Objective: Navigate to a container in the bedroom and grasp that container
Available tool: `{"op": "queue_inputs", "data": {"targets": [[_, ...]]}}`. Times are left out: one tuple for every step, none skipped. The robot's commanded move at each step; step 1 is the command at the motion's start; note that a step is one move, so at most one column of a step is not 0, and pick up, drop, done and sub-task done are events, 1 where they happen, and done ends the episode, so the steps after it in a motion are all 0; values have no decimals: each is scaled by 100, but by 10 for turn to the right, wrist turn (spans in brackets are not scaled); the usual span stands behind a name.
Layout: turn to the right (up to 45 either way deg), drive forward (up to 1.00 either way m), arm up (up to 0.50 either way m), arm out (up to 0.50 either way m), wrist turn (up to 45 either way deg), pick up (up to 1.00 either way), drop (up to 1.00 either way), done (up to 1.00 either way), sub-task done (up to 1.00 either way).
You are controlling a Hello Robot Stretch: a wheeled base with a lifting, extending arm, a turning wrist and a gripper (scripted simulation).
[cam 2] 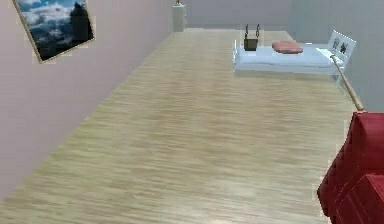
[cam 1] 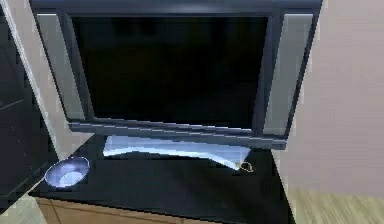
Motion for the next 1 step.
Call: {"op": "queue_inputs", "data": {"targets": [[-450, 0, 0, 0, 0, 0, 0, 0, 0]]}}
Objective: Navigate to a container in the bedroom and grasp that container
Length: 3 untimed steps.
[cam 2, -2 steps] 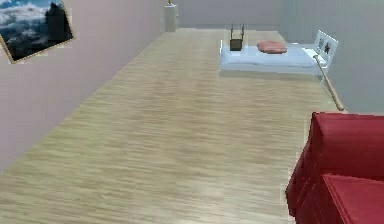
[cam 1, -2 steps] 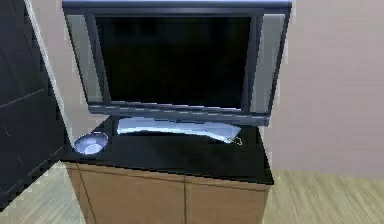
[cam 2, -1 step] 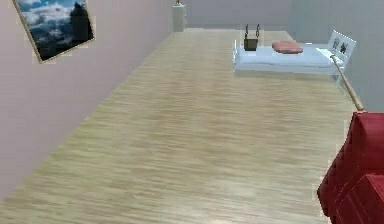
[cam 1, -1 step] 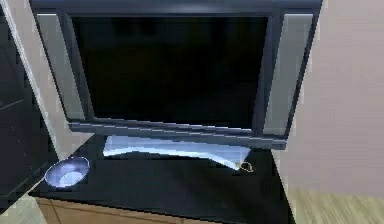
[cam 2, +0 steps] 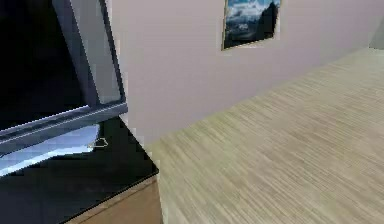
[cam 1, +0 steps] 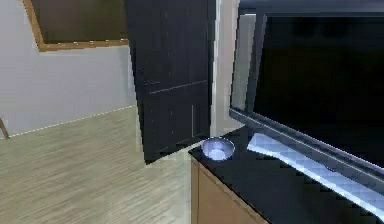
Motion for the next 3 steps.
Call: {"op": "queue_inputs", "data": {"targets": [[-450, 0, 0, 0, 0, 0, 0, 0, 0], [-330, 0, 0, 0, 0, 0, 0, 0, 0], [450, 0, 0, 0, 0, 0, 0, 0, 0]]}}
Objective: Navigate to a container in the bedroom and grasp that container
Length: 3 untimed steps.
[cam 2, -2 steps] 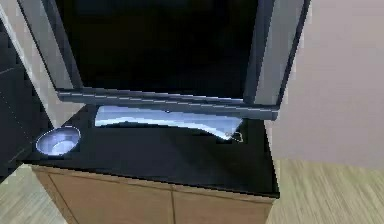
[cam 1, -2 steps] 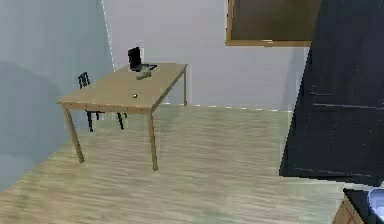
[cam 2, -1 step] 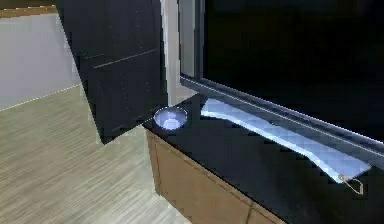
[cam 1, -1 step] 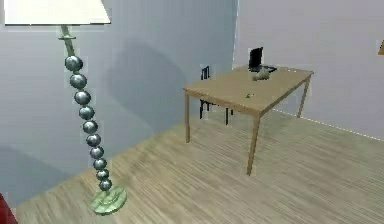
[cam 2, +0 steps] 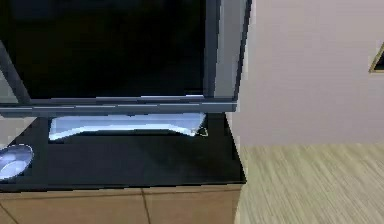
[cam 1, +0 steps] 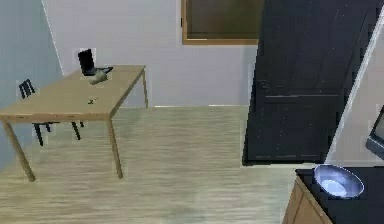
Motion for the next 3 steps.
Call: {"op": "queue_inputs", "data": {"targets": [[120, 0, 0, 0, 0, 0, 0, 0, 0], [0, 85, 0, 0, 0, 0, 0, 0, 0], [0, 0, 50, 0, 0, 0, 0, 0, 0]]}}
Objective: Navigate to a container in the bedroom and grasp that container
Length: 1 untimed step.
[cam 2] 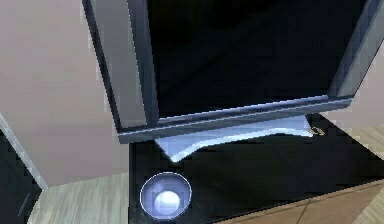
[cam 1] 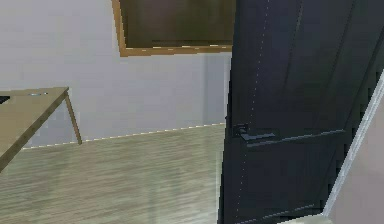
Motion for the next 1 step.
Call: {"op": "queue_inputs", "data": {"targets": [[0, 0, 34, 0, 0, 0, 0, 0, 0]]}}
